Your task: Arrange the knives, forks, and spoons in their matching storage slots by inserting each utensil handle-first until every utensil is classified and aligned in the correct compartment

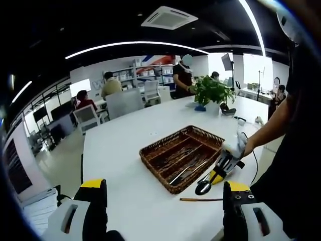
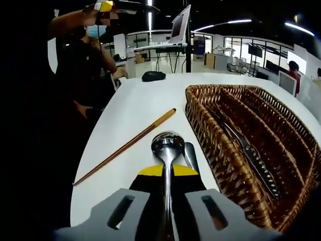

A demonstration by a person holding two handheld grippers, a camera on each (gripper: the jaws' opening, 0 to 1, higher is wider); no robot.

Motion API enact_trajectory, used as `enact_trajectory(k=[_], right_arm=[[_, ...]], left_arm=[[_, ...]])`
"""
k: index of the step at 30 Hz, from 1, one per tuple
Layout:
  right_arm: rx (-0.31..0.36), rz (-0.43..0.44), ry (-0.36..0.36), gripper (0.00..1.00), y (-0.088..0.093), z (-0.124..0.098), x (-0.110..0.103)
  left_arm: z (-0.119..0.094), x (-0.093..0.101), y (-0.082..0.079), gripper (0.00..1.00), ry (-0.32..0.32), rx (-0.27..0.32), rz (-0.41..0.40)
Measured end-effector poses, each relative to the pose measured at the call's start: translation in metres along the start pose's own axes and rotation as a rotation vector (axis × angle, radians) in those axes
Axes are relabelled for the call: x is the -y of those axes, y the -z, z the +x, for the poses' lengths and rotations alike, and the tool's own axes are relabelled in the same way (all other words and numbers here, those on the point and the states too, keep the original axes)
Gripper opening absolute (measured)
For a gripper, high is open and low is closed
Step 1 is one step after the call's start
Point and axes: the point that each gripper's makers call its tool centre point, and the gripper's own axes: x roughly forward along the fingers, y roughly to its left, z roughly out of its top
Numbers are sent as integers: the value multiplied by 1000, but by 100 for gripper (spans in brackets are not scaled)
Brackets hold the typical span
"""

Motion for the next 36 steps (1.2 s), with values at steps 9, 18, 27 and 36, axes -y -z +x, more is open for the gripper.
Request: enact_trajectory(k=[9,18,27,36], right_arm=[[-30,37,-30,0,-4,-8,-9],[-68,27,-30,0,-25,-34,-7],[-77,-23,-34,0,-51,-49,-9],[-110,-83,-27,0,-74,-72,-16]], left_arm=[[1,2,-1,100,3,5,-1],[3,6,-6,100,12,37,6],[5,8,-9,100,29,46,18],[6,14,-11,100,50,48,26]])
